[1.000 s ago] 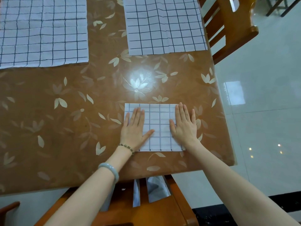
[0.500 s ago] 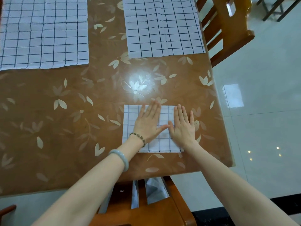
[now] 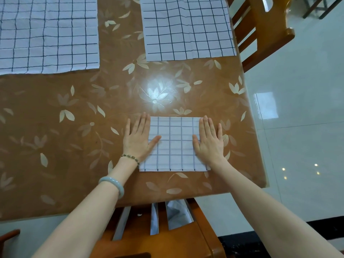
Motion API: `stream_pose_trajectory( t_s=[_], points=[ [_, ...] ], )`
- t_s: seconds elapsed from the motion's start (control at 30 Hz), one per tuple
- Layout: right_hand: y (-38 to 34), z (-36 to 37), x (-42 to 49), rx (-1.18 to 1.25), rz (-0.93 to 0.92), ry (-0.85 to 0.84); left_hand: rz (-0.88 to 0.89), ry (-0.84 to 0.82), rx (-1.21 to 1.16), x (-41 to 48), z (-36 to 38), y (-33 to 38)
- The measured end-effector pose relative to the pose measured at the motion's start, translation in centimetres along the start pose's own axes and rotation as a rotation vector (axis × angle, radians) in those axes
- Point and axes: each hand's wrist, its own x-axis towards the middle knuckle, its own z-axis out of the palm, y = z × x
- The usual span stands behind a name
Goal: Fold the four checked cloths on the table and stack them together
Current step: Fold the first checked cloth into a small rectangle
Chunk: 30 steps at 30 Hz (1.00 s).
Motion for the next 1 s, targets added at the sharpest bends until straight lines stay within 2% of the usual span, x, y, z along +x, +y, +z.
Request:
stream_pose_trajectory(
  t_s=[0.17,0.37,0.47,0.6,0.9,1.0],
  points=[
    [-0.1,-0.2,0.0,-0.006,0.003,-0.008,-0.152,0.038,-0.046,-1.6,-1.6,-1.7],
    [-0.3,-0.2,0.0,-0.012,0.006,-0.009,0.194,0.025,-0.134,-3.7,-1.6,7.7],
    [-0.3,-0.4,0.0,-0.01,0.009,-0.001,0.19,0.0,-0.104,-3.3,-0.2,9.2],
    [-0.2,-0.3,0.0,-0.016,0.003,0.003,0.181,-0.042,-0.034,-3.5,1.2,6.8],
    [-0.2,-0.3,-0.1,-0.021,0.009,-0.021,-0.003,-0.064,-0.007,-6.6,1.2,-1.5],
    [-0.2,-0.4,-0.1,-0.031,0.005,-0.036,-0.145,0.032,-0.184,-6.8,-0.4,-2.3]
  ],
)
